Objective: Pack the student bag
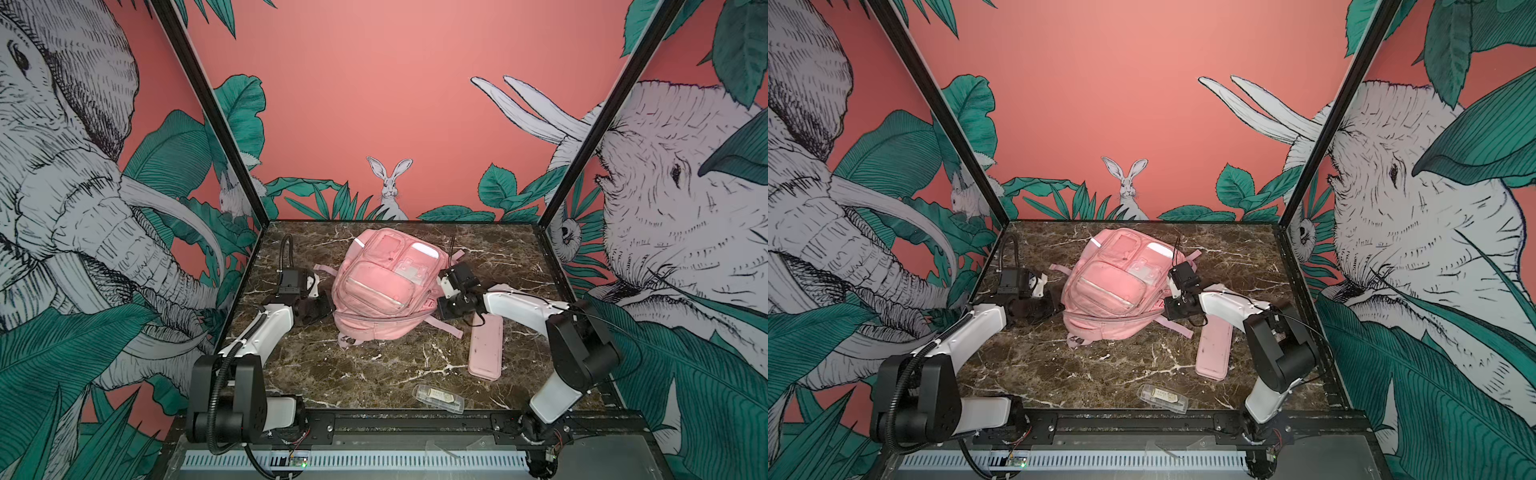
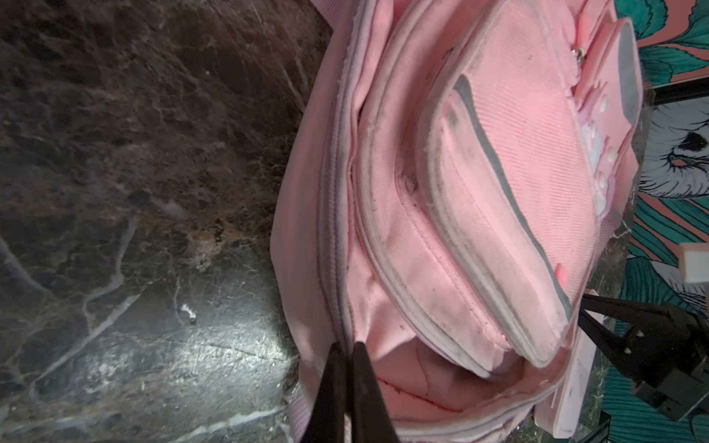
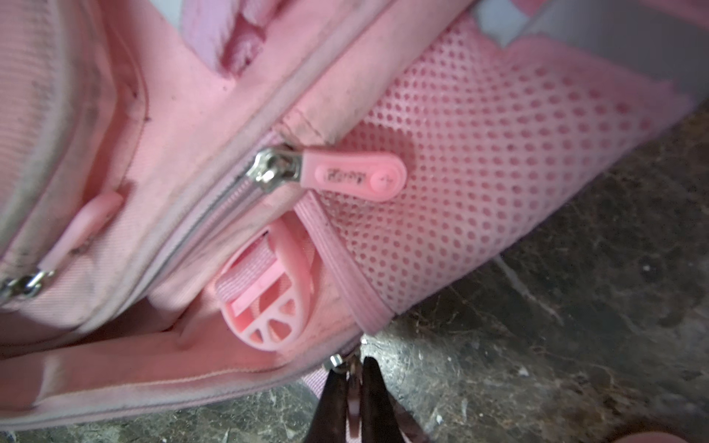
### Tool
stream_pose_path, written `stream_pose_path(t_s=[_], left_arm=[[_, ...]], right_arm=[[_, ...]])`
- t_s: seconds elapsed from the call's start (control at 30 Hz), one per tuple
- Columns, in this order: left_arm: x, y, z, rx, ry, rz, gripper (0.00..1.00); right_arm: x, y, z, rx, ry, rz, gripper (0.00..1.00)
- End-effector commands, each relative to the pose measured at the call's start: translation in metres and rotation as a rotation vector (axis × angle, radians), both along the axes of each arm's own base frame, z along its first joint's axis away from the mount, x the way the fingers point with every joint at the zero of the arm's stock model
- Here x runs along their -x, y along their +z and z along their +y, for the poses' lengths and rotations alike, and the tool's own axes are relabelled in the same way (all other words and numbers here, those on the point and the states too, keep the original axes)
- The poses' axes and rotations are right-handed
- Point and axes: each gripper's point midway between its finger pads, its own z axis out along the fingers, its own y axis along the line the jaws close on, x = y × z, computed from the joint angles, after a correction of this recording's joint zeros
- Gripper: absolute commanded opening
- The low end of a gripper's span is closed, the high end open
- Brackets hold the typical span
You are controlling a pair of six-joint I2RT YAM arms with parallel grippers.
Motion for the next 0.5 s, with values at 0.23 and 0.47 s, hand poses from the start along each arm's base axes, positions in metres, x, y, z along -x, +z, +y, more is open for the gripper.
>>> stream_pose_path(t_s=[0.23, 0.47], left_arm=[[0.003, -0.001, -0.003, -0.016, 0.004, -0.015, 0.0], [-0.001, -0.006, -0.001, -0.052, 0.0, -0.004, 0.0]], right_arm=[[0.003, 0.039, -0.01, -0.019, -0.008, -0.1, 0.39], [-0.017, 0.04, 0.014, -0.031, 0.068, -0.139, 0.47]])
